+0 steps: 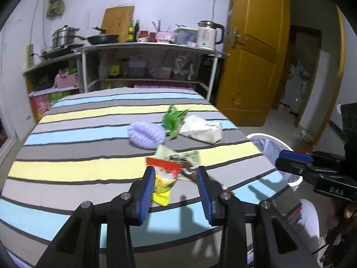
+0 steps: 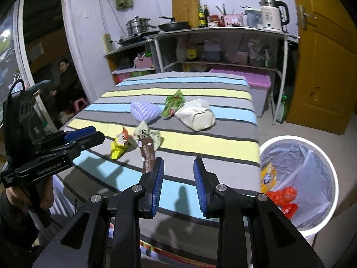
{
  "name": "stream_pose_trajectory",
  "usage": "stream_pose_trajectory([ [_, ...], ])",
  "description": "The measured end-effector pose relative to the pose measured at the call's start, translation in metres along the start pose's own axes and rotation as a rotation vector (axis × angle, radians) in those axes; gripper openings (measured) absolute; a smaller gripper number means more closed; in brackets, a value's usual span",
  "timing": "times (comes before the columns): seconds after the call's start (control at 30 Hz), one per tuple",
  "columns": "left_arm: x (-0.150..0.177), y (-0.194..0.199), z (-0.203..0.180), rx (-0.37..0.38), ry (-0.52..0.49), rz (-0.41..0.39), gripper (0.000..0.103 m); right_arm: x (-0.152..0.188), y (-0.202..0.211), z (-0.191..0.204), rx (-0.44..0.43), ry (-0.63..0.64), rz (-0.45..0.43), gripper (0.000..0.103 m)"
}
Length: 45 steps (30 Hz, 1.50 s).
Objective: Collect trash
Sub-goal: 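Move both open tools back over the table, then grasp the brown chocolate bar with the right tool while the left tool grasps the yellow-red packet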
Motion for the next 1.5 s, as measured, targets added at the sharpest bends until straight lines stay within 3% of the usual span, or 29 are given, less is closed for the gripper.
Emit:
stream_pose_trajectory([
  [0.5, 0.018, -0.029, 0.033, -0.031, -0.004, 0.066, 0.048, 0.012, -0.058, 0.029, -0.081, 0.072, 0.102, 0.029],
  [0.6, 0.018, -0.031, 0.038, -0.034, -0.003, 0.066, 0.053, 0.015, -0.072, 0.034, -0.089, 0.091, 0.128, 0.034],
  [0.87, 0.016, -0.034, 0.043, -0.017, -0.017, 0.070, 0.053, 0.022, -0.098, 0.043, -0.083, 0.131, 0.189, 0.035],
  [0.9, 0.016, -0.034, 0.042, -0.010, -0.021, 0.070, 0.053, 0.022, -0.097, 0.043, -0.083, 0.134, 0.185, 0.034],
  [0.97, 0.015, -0.036, 0.038, 0.002, -0.033, 0.072, 0.053, 0.022, -0.096, 0.042, -0.084, 0.133, 0.182, 0.021],
  [1.23, 0.017, -0.050, 0.023, 0.041, -0.090, 0.109, 0.053, 0.020, -0.081, 0.033, -0.074, 0.104, 0.157, 0.021],
  [1.5, 0.024, -0.071, 0.014, 0.013, -0.148, 0.183, 0.052, 0.018, -0.068, 0.019, -0.059, 0.070, 0.134, 0.021],
])
Point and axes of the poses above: each gripper's, at about its wrist camera, not at the fingertips, and y roughly against the way its jaws point, z to its left, x to its underside, the point moved 7 cm from there along -y, roughly the way its jaws point, and after that the axes turned 6 degrees about -z, right-handed, at the moved point
